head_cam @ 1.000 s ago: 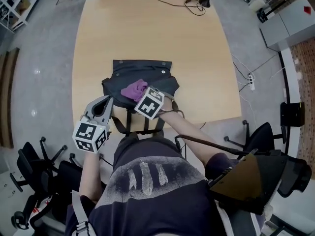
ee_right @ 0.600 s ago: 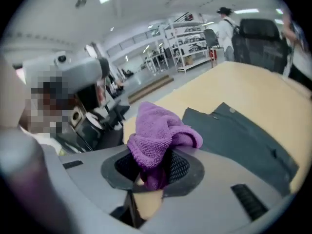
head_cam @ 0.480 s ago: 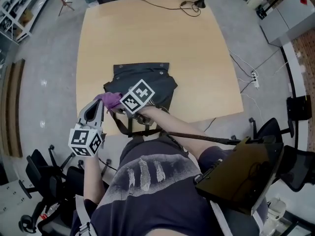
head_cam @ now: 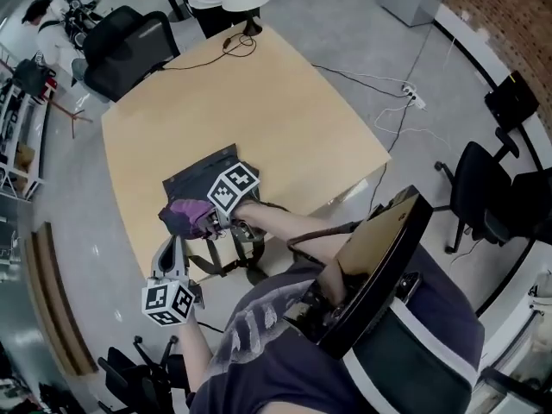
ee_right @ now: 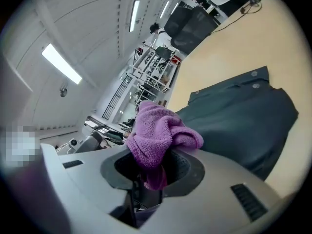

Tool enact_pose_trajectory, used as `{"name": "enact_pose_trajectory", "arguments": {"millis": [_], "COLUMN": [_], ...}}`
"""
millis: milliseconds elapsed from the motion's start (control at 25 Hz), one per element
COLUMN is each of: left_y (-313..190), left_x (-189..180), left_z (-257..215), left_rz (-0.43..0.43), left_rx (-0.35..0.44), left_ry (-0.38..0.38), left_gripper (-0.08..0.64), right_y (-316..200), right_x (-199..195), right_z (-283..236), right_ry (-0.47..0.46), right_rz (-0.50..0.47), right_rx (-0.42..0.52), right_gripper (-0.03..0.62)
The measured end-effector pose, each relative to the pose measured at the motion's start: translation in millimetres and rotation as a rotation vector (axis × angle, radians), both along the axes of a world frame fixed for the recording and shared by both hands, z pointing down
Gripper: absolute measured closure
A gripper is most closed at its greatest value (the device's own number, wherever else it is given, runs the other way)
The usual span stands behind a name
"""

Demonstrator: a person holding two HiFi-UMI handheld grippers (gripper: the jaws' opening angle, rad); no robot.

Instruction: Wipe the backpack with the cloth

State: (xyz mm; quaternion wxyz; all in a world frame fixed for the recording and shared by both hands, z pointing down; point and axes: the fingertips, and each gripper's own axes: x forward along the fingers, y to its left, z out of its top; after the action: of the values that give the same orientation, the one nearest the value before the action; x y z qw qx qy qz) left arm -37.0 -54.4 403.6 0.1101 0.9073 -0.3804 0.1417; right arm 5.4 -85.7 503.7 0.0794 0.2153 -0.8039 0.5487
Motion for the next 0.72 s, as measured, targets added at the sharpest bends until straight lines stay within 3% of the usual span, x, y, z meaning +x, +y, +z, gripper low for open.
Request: {"name": "enact_pose_trajectory", "arguments": {"millis": [240,440,640,720], "left_y": [32.2,69.3,110.0,129.8], "left_x": [27.3,4.6,-18.4,-35.1], "left_z": [2.3,0.3,1.1,0.0], "left_rz": [0.071,0.076,0.133,0.151], "left_rx": [0.01,0.027,0.03,0.033], "left_ry": [-0.004,0.017,0.016,0.023], "left_gripper": [0.552,0.552,0.552,0.552], "right_y": [35.3,70.5,123.2,161.2], "right_x": [24.9,15.2,26.4,22.7], "right_z": [6.2,-1.8,-31.7,-56.7], "right_ry": [0.015,0.026,0.081,0.06], "right_rz": [0.023,0.039,0.104,0.13], "right_rx": [0.0,0.05,0.223,0.31], "right_gripper": [0.488,0.488,0.489,0.488]}}
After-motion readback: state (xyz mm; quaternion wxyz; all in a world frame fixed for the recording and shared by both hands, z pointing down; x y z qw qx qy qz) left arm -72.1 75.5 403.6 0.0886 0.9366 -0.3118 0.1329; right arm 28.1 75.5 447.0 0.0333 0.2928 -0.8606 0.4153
